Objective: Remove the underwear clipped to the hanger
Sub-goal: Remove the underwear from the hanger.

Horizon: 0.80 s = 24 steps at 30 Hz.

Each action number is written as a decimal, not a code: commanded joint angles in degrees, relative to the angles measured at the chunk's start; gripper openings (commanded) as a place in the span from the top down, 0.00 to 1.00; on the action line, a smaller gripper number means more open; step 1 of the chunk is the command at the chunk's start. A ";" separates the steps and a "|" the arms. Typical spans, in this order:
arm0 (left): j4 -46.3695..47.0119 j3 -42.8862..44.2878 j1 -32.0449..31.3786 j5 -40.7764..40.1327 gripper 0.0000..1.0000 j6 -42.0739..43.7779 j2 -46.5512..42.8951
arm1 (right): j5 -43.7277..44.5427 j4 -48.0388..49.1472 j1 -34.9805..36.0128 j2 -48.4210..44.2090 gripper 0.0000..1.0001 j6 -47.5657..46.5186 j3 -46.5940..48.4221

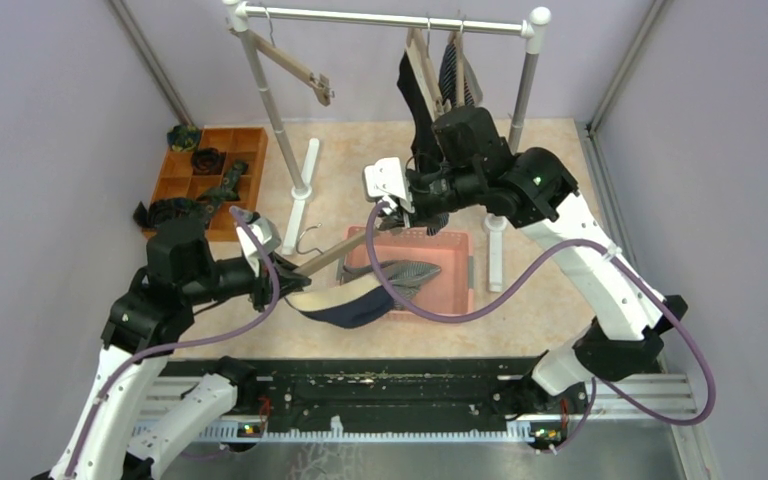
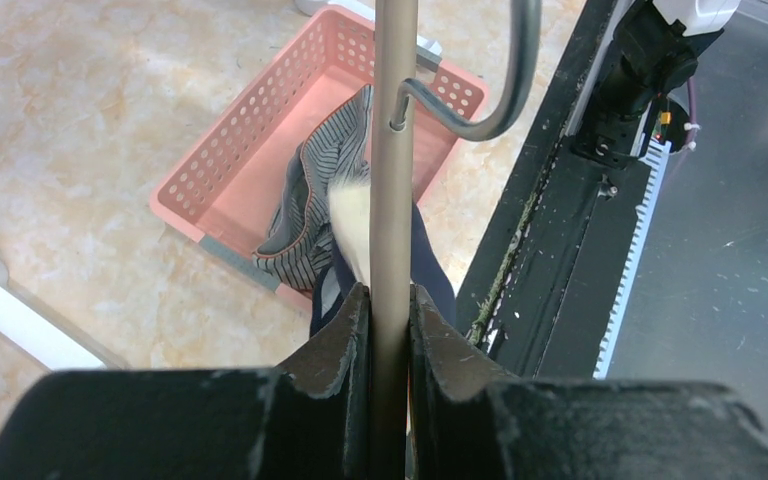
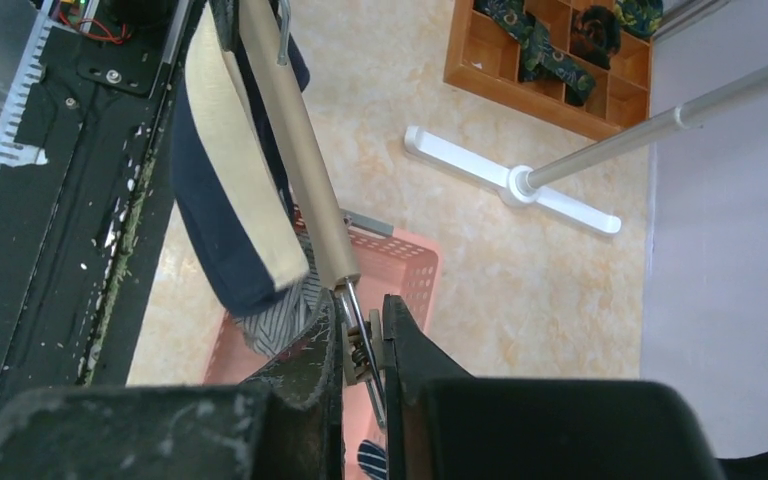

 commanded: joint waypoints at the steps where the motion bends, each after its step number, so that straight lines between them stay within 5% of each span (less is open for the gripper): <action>1: 4.67 0.78 0.04 0.25 1.00 -1.21 -1.32 | -1.16 3.94 0.77 -1.76 1.00 1.63 -3.18; 5: 5.39 0.84 0.08 0.38 1.00 -1.84 -1.33 | 0.43 6.98 0.65 -3.03 0.97 3.41 -3.47; 7: 5.68 0.55 0.06 1.05 1.00 -1.85 -1.07 | 2.82 11.66 0.74 -5.27 0.64 5.24 -6.18; 8: 5.79 0.38 0.05 1.17 1.00 -1.92 -1.00 | 4.95 15.60 0.75 -6.77 0.34 6.65 -8.50; 9: 5.85 0.24 0.04 1.30 1.00 -1.95 -0.86 | 6.66 18.99 0.72 -8.44 0.18 7.71 -10.68; 11: 5.90 0.05 0.04 1.31 1.00 -2.04 -0.83 | 8.80 24.43 0.70 -11.49 0.06 9.63 -14.13; 24: 19.76 -2.24 0.09 -2.08 1.00 -11.08 -7.08 | 19.96 65.58 0.66 -30.68 0.08 28.57 -39.73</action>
